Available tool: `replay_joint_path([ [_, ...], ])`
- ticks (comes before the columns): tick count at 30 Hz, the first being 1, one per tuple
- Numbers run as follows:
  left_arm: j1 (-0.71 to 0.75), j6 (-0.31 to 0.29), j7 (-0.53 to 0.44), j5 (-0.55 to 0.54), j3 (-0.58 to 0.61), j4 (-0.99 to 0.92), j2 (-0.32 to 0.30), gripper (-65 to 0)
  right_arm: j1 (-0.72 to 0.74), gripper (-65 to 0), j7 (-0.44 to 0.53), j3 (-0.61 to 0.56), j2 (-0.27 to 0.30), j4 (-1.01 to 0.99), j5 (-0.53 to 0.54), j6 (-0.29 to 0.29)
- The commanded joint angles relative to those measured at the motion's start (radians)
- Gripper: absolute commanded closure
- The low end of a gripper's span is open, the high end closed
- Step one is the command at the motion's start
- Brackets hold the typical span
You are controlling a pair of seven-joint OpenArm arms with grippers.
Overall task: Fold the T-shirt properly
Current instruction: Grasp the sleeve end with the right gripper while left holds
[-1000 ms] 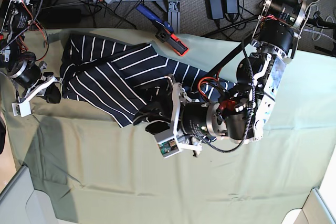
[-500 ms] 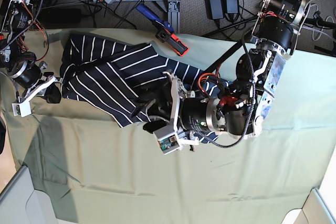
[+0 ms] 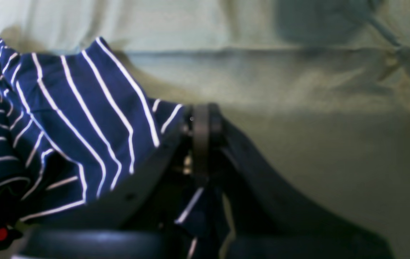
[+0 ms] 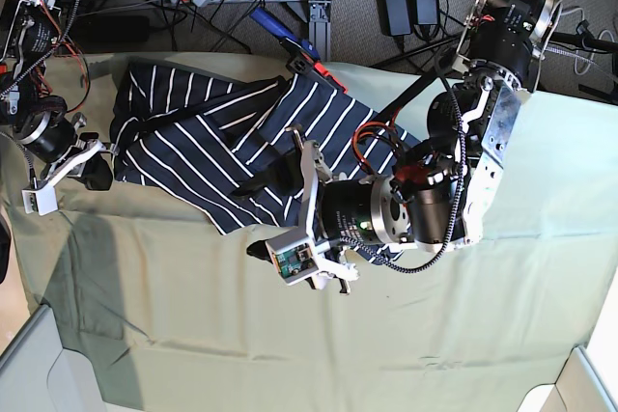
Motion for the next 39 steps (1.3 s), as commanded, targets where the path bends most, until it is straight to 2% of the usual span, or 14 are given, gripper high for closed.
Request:
replay_joint_path([
  [1,-0.021,-0.010,-0.019,0.011,-0.007,0.012,-0.016,-43.6,0.011,0.0,0.026,0.008,0.017,0.013,0.021,0.041],
  [3,-0.019,-0.006,-0.019,0.038,-0.007,0.011,-0.063,-40.4,0.011,0.0,0.026,0.008,0.017,0.013,0.020,0.041],
  [4,-0.016,-0.003,-0.019,0.047,-0.007,0.011,-0.090,-34.5,0.011,0.0,0.026,0.009,0.017,0.013,0.018,0.041],
  [6,-0.004,0.017,-0.019,0.062,-0.008,0.011,-0.146,-16.4,0.011,0.0,0.026,0.011,0.018,0.013,-0.019,0.040],
  [7,0.003,0.019,-0.019,0.063,-0.010,0.011,-0.174,-9.5,0.011,0.0,0.026,0.019,0.018,0.013,-0.039,0.040],
  [9,0.024,0.019,-0.019,0.063,-0.012,0.011,-0.222,-2.9,0.011,0.0,0.026,0.046,0.017,0.012,-0.072,0.016],
  [13,0.063,0.019,-0.019,0.078,-0.013,0.011,-0.298,-0.4,0.011,0.0,0.007,0.123,0.022,-0.019,-0.069,-0.013],
  [14,0.074,0.019,-0.019,0.088,-0.013,0.011,-0.313,0.0,0.011,-2.2,-0.006,0.137,0.026,-0.037,-0.051,-0.012],
  [17,0.105,0.019,-0.019,0.105,-0.013,0.011,-0.353,0.0,0.011,-29.3,-0.043,0.146,0.034,-0.097,0.008,-0.011],
  [18,0.112,0.019,-0.019,0.105,-0.014,0.011,-0.364,0.0,0.011,-35.1,-0.043,0.142,0.034,-0.117,0.018,-0.011],
  [19,0.119,0.019,-0.019,0.105,-0.013,0.011,-0.373,0.0,0.011,-37.8,-0.042,0.135,0.034,-0.135,0.029,-0.010],
  [28,0.125,0.019,-0.038,0.108,-0.013,0.011,-0.392,0.0,0.011,-37.9,-0.060,0.053,0.027,-0.211,0.093,0.008],
  [34,0.125,0.019,-0.042,0.108,-0.013,0.011,-0.392,0.0,0.011,-37.9,-0.113,0.056,0.011,-0.211,0.180,0.045],
  [39,0.125,0.019,-0.045,0.108,-0.013,0.011,-0.392,0.0,0.011,-37.9,-0.157,0.110,0.011,-0.189,0.258,0.087],
])
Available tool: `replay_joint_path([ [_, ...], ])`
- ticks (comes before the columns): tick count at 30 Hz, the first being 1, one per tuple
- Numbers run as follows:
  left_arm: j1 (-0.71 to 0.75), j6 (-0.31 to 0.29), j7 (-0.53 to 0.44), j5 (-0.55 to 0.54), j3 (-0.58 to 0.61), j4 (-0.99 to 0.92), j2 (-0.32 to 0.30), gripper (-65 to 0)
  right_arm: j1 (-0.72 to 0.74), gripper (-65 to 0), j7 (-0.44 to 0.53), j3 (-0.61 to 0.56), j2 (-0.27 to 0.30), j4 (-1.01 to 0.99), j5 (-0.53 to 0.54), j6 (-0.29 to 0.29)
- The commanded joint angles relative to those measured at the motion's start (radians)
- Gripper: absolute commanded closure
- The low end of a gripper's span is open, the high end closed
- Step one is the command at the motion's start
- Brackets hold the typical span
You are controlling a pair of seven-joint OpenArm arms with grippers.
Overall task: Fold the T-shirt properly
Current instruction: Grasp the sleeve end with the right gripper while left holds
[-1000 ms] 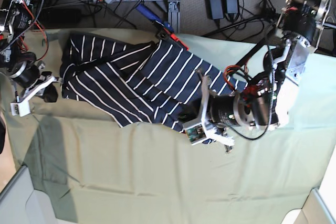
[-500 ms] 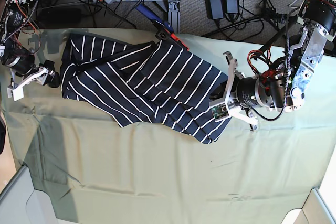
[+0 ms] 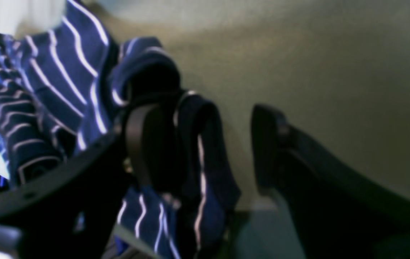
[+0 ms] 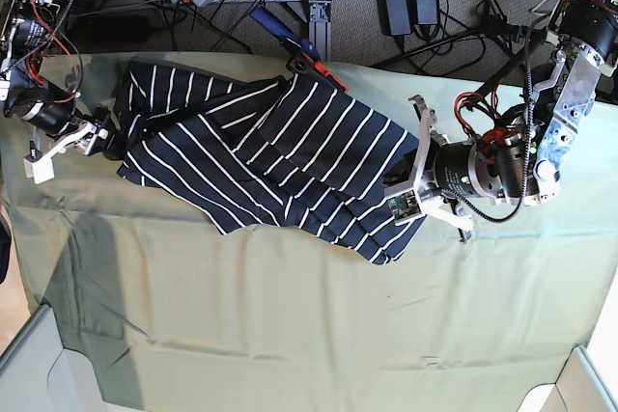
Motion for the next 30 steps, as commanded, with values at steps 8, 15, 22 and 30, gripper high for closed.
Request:
replay_joint_path([
  [8,-0.018,0.001,-0.033,-0.007,-0.008,0.013,-0.008,0.0,0.008,-37.9,-0.020,0.010,0.020,0.026,0.079,0.097],
  [15,-0.018,0.001,-0.032,-0.007,-0.008,0.013,-0.009,0.0,0.008,-37.9,-0.046,0.008,0.028,0.026,0.128,0.113],
  [22,-0.018,0.001,-0.032,-0.007,-0.008,0.013,-0.009,0.0,0.008,-37.9,-0.058,0.009,0.089,0.026,0.169,0.119],
  [30,-0.019,0.001,-0.034,-0.011,-0.008,0.013,-0.008,0.0,0.008,-37.9,-0.061,0.005,0.107,0.026,0.180,0.120],
])
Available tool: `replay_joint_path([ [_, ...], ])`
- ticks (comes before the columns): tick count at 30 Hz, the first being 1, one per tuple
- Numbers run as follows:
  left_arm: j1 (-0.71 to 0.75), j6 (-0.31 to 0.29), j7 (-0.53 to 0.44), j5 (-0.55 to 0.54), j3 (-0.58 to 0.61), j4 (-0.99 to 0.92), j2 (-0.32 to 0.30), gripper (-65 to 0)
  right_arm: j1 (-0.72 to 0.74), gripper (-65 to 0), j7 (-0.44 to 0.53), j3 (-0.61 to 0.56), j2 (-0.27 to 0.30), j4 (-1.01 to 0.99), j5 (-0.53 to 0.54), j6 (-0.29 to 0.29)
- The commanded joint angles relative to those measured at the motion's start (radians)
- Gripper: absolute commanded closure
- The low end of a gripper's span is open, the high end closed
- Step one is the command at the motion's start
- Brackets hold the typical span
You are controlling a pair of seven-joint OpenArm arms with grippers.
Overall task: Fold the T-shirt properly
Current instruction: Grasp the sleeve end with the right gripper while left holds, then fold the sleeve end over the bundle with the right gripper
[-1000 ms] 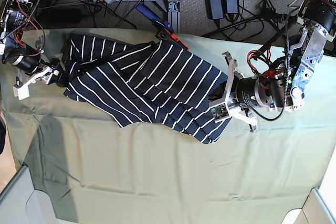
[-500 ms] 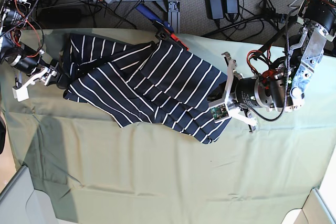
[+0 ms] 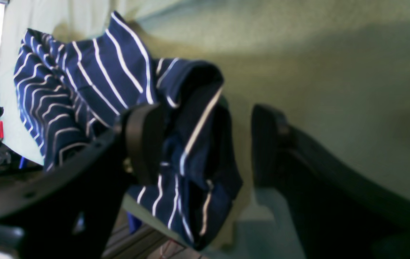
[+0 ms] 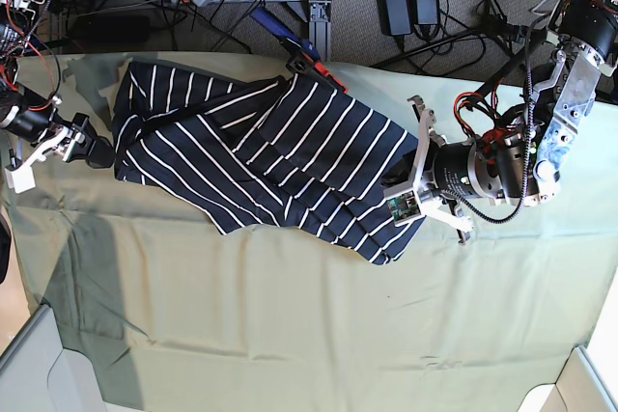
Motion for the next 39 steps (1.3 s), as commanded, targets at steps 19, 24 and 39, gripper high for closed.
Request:
replay_joint_path([
  [19,-0.018,0.001,-0.018,-0.009,-0.008,0.013,-0.009,0.0,0.003,-37.7,0.021,-0.046,-0.111,0.016,-0.013,0.101],
  [24,-0.019,0.030,-0.018,-0.005,-0.008,0.006,-0.018,0.0,-0.019,-37.5,0.024,-0.085,-0.111,0.014,-0.018,0.101],
  [39,-0.018,0.143,-0.077,0.050,-0.295,-0.159,-0.019,0.0,-0.026,0.0,0.162,-0.111,-0.102,0.011,-0.113,0.101],
])
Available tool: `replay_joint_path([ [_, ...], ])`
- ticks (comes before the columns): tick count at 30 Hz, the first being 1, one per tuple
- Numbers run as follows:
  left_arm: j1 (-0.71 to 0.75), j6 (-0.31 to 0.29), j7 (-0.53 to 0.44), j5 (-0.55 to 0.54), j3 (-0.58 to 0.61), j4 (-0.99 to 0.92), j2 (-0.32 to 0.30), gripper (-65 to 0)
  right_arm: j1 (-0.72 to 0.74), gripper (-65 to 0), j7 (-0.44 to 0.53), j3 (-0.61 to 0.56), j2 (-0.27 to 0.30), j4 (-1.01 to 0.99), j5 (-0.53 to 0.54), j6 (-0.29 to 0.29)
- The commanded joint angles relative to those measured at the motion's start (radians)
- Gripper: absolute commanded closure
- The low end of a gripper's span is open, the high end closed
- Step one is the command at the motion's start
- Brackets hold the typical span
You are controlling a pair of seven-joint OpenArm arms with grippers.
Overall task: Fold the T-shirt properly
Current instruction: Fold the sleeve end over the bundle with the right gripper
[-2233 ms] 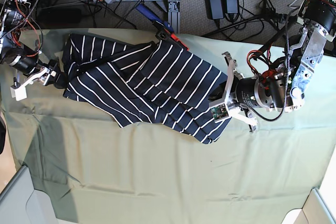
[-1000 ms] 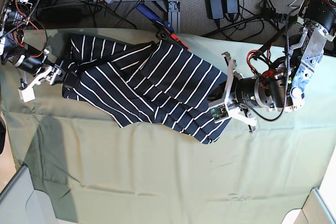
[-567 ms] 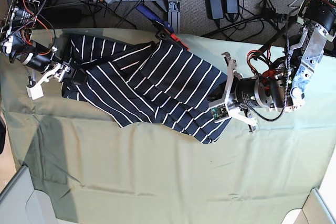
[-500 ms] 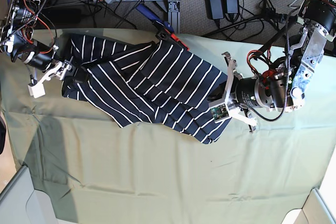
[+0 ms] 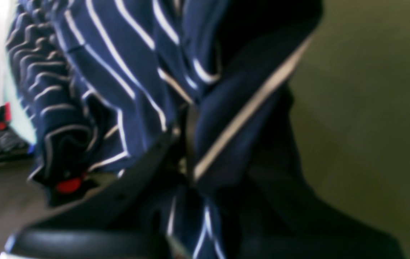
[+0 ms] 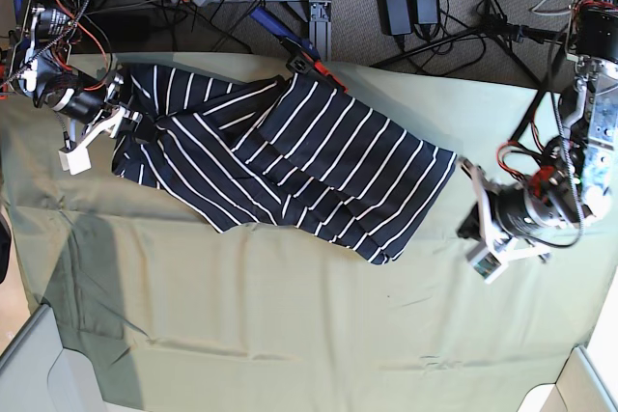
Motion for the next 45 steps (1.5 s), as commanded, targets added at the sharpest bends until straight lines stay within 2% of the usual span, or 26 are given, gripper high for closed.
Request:
replay_joint_path([
  [1,-0.020,0.021,-0.019,-0.010,-0.037,0.008,-0.011,0.0,0.024,0.0,0.040,0.013,0.028,0.013,-0.014,0.096],
  [7,-0.020,0.041,-0.042,-0.062,-0.169,0.007,-0.011,0.0,0.057,0.0,0.067,0.014,0.088,0.012,-0.100,0.096],
  [11,-0.020,0.154,-0.038,-0.017,-0.197,0.004,-0.012,0.0,0.057,0.0,0.109,0.014,0.154,0.011,-0.142,0.095],
  [15,-0.006,0.177,0.015,0.006,-0.197,0.004,-0.011,0.0,0.058,0.0,0.120,0.014,0.217,0.005,-0.159,0.095],
  [18,0.032,0.177,0.031,0.005,-0.197,0.004,-0.011,0.0,0.078,0.0,0.118,0.014,0.244,0.005,-0.152,0.095],
  [23,0.126,0.177,0.030,-0.018,-0.197,0.004,-0.011,0.0,0.164,0.0,0.033,0.014,0.247,0.005,-0.028,0.095],
  [26,0.183,0.177,0.026,-0.018,-0.197,0.004,-0.011,0.0,0.213,0.0,0.005,0.014,0.229,0.010,0.013,0.096],
  [28,0.216,0.177,0.019,-0.018,-0.197,0.004,-0.011,0.0,0.240,0.0,0.001,0.011,0.197,0.016,0.030,0.096],
  [35,0.268,0.175,0.000,-0.018,-0.196,0.004,-0.006,0.0,0.264,0.0,-0.026,0.002,0.019,0.112,0.035,0.097],
  [38,0.268,0.175,-0.010,-0.018,-0.196,0.004,-0.006,0.0,0.264,0.0,-0.026,-0.009,-0.036,0.177,0.015,0.097],
  [45,0.268,0.176,-0.020,-0.018,-0.196,0.004,-0.006,0.0,0.264,0.0,-0.026,-0.156,-0.074,0.294,-0.065,0.096],
])
